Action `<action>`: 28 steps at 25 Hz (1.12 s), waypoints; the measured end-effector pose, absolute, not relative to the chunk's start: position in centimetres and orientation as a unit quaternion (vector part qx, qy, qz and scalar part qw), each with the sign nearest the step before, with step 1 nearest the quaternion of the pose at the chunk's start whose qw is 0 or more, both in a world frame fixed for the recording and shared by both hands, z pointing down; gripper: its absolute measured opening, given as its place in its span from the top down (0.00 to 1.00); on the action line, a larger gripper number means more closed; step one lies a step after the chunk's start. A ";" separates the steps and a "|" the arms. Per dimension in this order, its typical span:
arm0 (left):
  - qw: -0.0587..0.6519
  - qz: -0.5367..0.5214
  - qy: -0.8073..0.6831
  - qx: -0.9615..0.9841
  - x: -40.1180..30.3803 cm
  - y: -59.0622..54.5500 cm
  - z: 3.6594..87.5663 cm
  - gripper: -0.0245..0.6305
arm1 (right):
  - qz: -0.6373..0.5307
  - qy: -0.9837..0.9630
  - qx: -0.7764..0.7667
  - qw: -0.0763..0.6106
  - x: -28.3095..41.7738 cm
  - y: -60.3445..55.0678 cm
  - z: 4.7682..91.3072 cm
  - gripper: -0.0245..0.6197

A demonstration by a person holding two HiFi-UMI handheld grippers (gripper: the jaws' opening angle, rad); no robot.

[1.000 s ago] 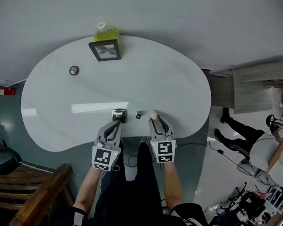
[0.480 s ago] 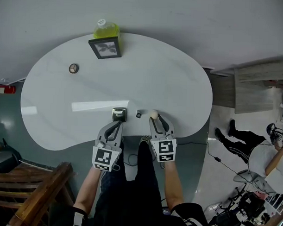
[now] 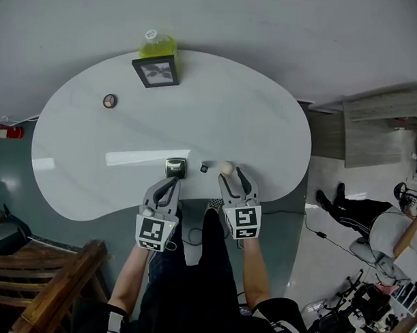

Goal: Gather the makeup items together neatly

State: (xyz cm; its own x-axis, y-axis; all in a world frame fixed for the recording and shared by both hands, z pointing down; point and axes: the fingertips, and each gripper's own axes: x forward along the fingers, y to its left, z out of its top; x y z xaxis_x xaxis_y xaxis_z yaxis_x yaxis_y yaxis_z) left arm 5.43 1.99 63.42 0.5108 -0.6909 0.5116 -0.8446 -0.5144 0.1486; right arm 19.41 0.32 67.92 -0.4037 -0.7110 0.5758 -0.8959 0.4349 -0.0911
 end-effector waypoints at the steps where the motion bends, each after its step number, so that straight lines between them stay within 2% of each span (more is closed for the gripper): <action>1: 0.193 0.197 -0.454 0.847 5.4 2.0 63.2 0.93 | 0.194 -0.814 0.495 0.232 19.5 0.3 67.5 0.65; 10: 0.164 0.180 -0.467 0.850 4.6 1.3 58.8 0.93 | 0.151 -0.825 0.504 0.204 18.9 -0.6 61.7 0.65; 17: 0.123 0.155 -0.485 0.852 3.7 0.9 53.0 0.93 | 0.108 -0.830 0.518 0.175 18.0 -0.3 55.6 0.79; 22: 0.100 0.139 -0.491 0.854 3.5 1.2 49.0 0.93 | 0.071 -0.828 0.534 0.153 18.1 -0.8 50.4 0.86; 28: 0.083 0.114 -0.499 0.855 2.9 1.1 44.9 0.93 | 0.055 -0.830 0.539 0.135 17.7 -1.1 46.4 0.89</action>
State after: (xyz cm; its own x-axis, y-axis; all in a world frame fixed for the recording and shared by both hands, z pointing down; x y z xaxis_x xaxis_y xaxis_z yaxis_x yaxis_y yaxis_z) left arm 2.94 1.14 44.93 0.4764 -0.8341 0.2780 -0.8720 -0.4888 0.0277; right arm 17.70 -1.09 46.42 -0.3823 -0.8794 0.2839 -0.9092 0.4128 0.0545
